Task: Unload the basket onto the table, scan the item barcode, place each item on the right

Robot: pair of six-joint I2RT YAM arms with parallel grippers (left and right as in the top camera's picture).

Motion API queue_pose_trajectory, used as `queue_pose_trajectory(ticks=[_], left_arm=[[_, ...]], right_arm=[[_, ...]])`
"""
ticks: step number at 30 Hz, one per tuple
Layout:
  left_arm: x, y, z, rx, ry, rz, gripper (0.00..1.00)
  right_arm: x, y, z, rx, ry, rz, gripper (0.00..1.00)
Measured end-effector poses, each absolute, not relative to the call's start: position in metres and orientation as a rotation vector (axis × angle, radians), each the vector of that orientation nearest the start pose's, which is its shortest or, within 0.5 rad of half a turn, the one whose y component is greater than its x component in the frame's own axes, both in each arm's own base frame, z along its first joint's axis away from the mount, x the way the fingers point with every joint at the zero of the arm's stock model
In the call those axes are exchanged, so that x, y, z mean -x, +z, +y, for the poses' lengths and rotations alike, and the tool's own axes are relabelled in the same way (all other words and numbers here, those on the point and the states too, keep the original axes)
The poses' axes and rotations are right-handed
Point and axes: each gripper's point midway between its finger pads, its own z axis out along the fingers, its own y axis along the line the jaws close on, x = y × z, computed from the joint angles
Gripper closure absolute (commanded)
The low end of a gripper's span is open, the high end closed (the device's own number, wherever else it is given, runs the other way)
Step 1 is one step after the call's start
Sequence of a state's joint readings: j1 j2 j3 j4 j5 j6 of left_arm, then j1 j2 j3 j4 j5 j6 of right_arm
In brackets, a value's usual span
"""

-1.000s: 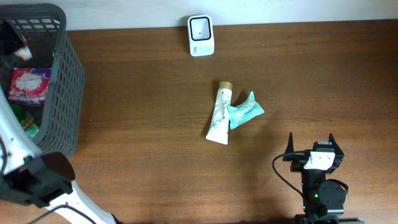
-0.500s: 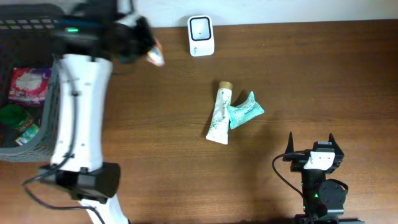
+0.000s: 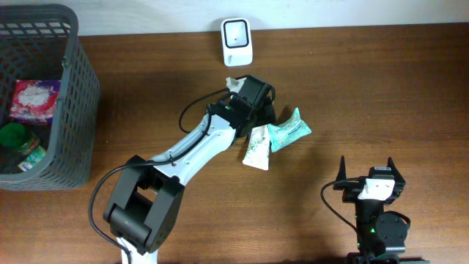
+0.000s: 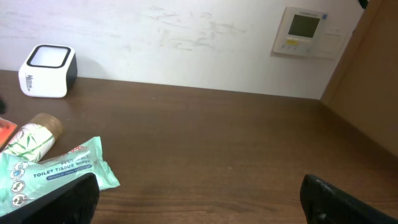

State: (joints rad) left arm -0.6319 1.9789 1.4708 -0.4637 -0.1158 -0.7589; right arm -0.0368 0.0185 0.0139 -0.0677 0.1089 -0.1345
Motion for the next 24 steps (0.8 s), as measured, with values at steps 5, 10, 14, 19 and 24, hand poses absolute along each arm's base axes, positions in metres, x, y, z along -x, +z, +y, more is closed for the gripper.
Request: queue_pose_trajectory(ticks=[5, 10, 14, 19, 24], left_arm=[[-0.448, 0.138, -0.244, 0.254, -0.380, 2.494, 0.04], [-0.450, 0.368, -0.099, 0.384, -0.400, 1.976, 0.01], [-0.374, 0.459, 0.059, 0.616, -0.122, 1.689, 0.01], [-0.336, 0.401, 0.200, 1.005, 0.242, 1.735, 0.09], [-0.336, 0.282, 0.278, 1.226, 0.425, 2.020, 0.15]], right_arm=[[-0.245, 0.160, -0.028, -0.002, -0.221, 1.647, 0.01], [-0.245, 0.160, -0.028, -0.002, -0.221, 1.647, 0.01], [-0.245, 0.159, -0.028, -0.002, -0.220, 1.648, 0.01], [-0.245, 0.160, -0.028, -0.003, -0.221, 1.647, 0.01], [-0.245, 0.160, -0.028, -0.002, -0.221, 1.647, 0.01]])
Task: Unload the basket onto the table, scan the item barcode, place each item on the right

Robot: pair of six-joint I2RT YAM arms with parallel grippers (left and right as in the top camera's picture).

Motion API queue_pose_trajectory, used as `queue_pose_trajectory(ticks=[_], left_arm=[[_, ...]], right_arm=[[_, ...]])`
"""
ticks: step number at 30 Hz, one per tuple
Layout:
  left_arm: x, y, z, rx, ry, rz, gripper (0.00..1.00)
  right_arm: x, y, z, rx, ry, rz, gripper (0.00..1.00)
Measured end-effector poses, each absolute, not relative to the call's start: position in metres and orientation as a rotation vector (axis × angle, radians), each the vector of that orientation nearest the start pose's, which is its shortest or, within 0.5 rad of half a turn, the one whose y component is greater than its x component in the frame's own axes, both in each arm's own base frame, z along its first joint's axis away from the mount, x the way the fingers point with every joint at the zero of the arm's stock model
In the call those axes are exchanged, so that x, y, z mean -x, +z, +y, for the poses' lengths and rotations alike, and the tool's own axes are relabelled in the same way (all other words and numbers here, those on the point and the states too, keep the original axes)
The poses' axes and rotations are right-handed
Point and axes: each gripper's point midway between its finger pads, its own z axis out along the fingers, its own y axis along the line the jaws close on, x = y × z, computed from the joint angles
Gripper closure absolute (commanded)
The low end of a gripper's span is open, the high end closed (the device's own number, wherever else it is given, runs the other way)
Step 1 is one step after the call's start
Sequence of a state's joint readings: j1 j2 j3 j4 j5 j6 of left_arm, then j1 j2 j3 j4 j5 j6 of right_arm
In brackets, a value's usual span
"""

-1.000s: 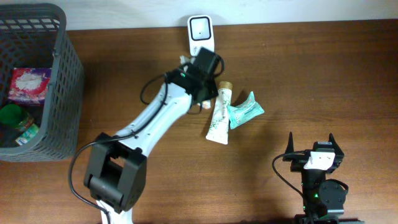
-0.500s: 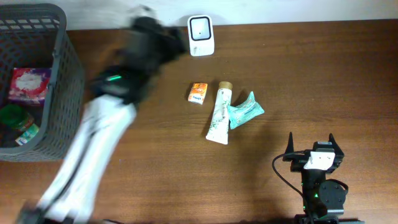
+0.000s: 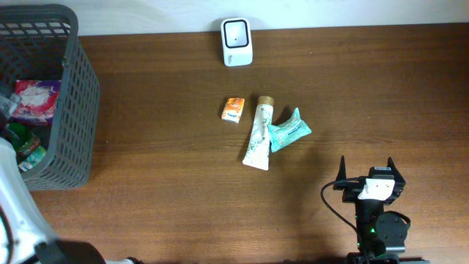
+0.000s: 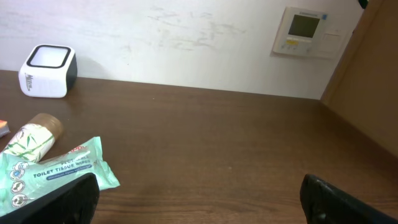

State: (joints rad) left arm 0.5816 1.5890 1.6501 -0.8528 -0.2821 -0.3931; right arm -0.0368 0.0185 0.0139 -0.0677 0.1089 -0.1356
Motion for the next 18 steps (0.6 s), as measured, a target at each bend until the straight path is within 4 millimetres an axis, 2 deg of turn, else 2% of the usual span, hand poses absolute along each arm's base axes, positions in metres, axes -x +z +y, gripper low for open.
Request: queue_pose_trajectory(ticks=[1, 2, 5, 7, 10, 13, 16, 18], left_arm=[[-0.336, 0.271, 0.282, 1.235, 0.433, 2.051, 0.31], [-0.333, 0.238, 0.284, 1.265, 0.449, 2.165, 0.35], [-0.327, 0.175, 0.280, 1.274, 0.466, 2.419, 0.23], [-0.321, 0.127, 0.276, 1.220, 0.476, 2.598, 0.21], [-0.307, 0.082, 0.268, 1.204, 0.477, 2.749, 0.21], [-0.306, 0.059, 0.269, 1.209, 0.485, 2.795, 0.21], [-0.316, 0.048, 0.277, 1.203, 0.496, 2.766, 0.23], [-0.324, 0.046, 0.282, 1.197, 0.502, 2.727, 0.31]], right_arm=[[-0.245, 0.160, -0.028, -0.003, -0.221, 1.647, 0.01], [-0.245, 0.159, -0.028, -0.003, -0.220, 1.648, 0.01], [-0.245, 0.160, -0.028, -0.003, -0.220, 1.647, 0.01], [-0.245, 0.160, -0.028, -0.003, -0.220, 1.647, 0.01], [-0.245, 0.160, -0.028, -0.003, -0.221, 1.647, 0.01], [-0.245, 0.160, -0.028, -0.002, -0.221, 1.647, 0.01], [-0.245, 0.160, -0.028, -0.003, -0.220, 1.647, 0.01], [-0.245, 0.160, -0.028, -0.003, -0.221, 1.647, 0.01]])
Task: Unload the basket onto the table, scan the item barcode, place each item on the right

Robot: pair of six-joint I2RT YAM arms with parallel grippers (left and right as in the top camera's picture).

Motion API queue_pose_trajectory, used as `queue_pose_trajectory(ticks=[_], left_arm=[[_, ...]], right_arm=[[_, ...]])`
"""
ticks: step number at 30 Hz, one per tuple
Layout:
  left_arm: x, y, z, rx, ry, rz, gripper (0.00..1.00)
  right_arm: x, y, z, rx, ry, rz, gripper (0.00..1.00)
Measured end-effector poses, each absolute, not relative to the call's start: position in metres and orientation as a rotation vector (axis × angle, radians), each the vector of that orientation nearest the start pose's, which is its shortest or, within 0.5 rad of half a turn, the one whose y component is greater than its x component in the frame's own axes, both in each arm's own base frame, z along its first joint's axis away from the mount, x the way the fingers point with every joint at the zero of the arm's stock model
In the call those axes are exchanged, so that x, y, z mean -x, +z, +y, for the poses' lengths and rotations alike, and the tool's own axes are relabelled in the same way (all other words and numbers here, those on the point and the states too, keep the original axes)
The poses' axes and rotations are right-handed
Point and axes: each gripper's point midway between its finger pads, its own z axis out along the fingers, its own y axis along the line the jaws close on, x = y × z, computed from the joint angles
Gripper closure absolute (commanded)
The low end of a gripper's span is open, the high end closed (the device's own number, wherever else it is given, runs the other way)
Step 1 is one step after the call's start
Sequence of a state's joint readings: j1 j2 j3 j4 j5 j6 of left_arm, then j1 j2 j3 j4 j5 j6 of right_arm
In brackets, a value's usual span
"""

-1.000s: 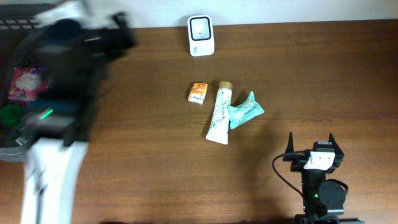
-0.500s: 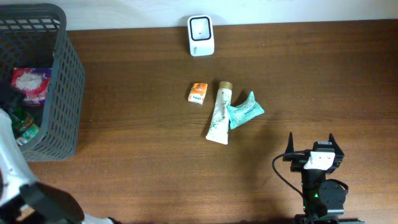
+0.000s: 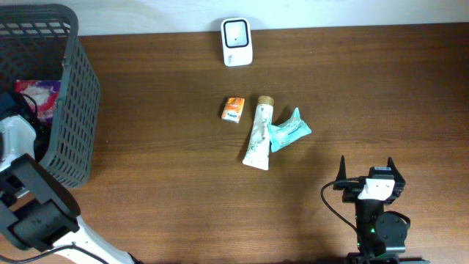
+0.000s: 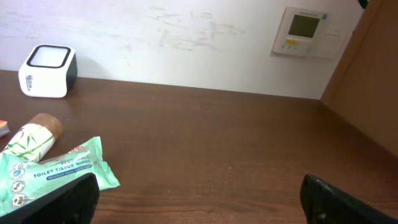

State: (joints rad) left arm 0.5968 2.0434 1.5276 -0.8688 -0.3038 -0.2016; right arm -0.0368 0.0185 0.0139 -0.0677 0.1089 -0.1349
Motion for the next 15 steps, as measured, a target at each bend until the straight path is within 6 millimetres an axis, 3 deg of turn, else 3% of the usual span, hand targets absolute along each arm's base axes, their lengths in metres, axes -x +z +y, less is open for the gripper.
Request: queue_pose_trajectory(ticks=[2, 7, 8, 9, 10, 11, 15], left_arm=[[-0.336, 0.049, 0.292, 1.183, 0.516, 2.662, 0.44], [-0.351, 0.054, 0.303, 1.165, 0.535, 2.579, 0.46], [-0.351, 0.053, 0.304, 1.166, 0.541, 2.580, 0.71], [-0.351, 0.051, 0.304, 1.168, 0.545, 2.583, 0.81], [-0.350, 0.048, 0.304, 1.170, 0.550, 2.591, 0.83], [-0.349, 0.042, 0.305, 1.170, 0.566, 2.606, 1.00], [-0.343, 0.045, 0.302, 1.176, 0.578, 2.641, 1.00]], right_arm=[[-0.245, 0.160, -0.028, -0.002, -0.220, 1.647, 0.01], [-0.245, 0.160, -0.028, -0.003, -0.221, 1.647, 0.02], [-0.245, 0.160, -0.028, -0.002, -0.221, 1.647, 0.01], [-0.245, 0.160, -0.028, -0.003, -0.221, 1.647, 0.01], [-0.245, 0.160, -0.028, -0.002, -0.221, 1.647, 0.01], [-0.245, 0.160, -0.028, -0.002, -0.220, 1.647, 0.01], [-0.245, 0.160, -0.028, -0.002, -0.220, 1.647, 0.01]])
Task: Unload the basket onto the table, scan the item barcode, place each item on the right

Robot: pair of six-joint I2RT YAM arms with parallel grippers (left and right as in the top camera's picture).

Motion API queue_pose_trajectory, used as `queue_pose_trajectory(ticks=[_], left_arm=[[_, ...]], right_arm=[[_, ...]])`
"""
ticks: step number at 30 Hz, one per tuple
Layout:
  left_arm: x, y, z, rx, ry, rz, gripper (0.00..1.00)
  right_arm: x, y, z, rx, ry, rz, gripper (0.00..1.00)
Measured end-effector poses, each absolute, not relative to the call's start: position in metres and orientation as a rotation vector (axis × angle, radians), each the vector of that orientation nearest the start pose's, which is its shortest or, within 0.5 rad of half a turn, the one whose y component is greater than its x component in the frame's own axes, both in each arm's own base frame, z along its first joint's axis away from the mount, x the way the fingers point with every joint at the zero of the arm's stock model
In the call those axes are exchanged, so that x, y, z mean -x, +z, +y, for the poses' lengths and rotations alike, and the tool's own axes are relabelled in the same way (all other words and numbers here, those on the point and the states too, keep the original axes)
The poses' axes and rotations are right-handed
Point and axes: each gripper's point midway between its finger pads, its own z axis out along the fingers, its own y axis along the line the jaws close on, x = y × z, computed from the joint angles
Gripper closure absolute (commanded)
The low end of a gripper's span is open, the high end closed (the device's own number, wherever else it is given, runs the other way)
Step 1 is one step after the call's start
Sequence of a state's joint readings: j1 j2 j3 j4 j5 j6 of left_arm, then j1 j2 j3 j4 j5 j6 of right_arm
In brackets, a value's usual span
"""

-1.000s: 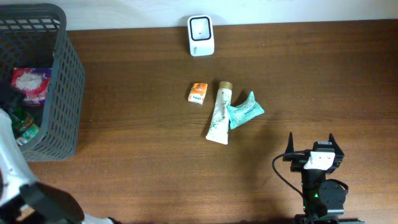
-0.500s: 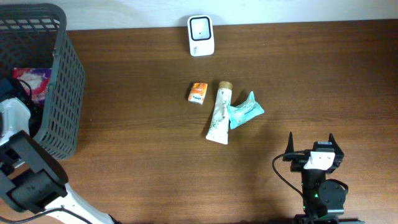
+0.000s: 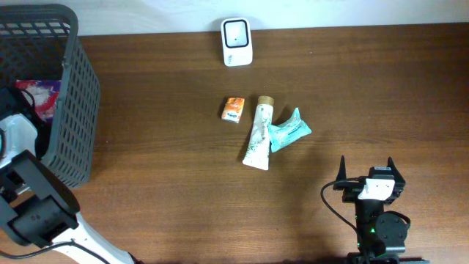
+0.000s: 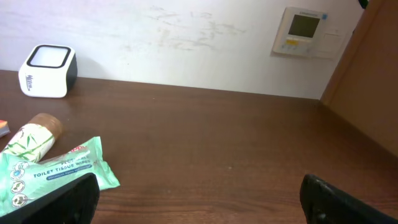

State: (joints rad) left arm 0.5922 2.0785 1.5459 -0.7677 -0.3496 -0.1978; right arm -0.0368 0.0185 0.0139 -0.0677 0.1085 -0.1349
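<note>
The white barcode scanner point(image 3: 237, 32) stands at the table's far edge; the right wrist view also shows the scanner point(image 4: 46, 71). Mid-table lie a small orange box point(image 3: 234, 109), a cream tube point(image 3: 258, 132) and a green wipes pack point(image 3: 288, 130), the tube touching the pack. My left gripper point(image 3: 26, 108) reaches into the grey basket point(image 3: 73, 110) at the far left, its fingers hidden. My right gripper point(image 3: 365, 170) rests open near the front right edge, empty, with the wipes pack point(image 4: 56, 168) ahead to its left.
The basket holds a pink packet point(image 3: 40, 92) and other goods hidden by my left arm. A wall with a thermostat point(image 4: 306, 31) rises behind the table, and a wooden panel point(image 4: 373, 93) stands to the right.
My left arm has shifted only very slightly at the basket. The right arm and the items on the table have not moved.
My left gripper was first over the middle of the table beside the tube, covering the spot below the scanner. Then the arm was away at the left edge by the basket and the orange box lay there. Since then the gripper has been inside the basket.
</note>
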Motion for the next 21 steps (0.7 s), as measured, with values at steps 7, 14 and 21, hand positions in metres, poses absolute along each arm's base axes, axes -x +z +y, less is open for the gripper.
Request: queue_pose_trajectory(ticks=[7, 14, 21], left_arm=[[-0.382, 0.179, 0.264, 1.032, 0.175, 2.349, 1.00], [-0.387, 0.392, 0.134, 0.728, -0.483, 1.857, 1.00], [-0.421, 0.363, -0.116, 0.100, -0.669, 2.105, 1.00]], right_arm=[[-0.245, 0.160, -0.028, -0.002, -0.221, 1.647, 0.01], [-0.245, 0.160, -0.028, -0.003, -0.220, 1.647, 0.01], [-0.245, 0.159, -0.028, -0.002, -0.221, 1.648, 0.01]])
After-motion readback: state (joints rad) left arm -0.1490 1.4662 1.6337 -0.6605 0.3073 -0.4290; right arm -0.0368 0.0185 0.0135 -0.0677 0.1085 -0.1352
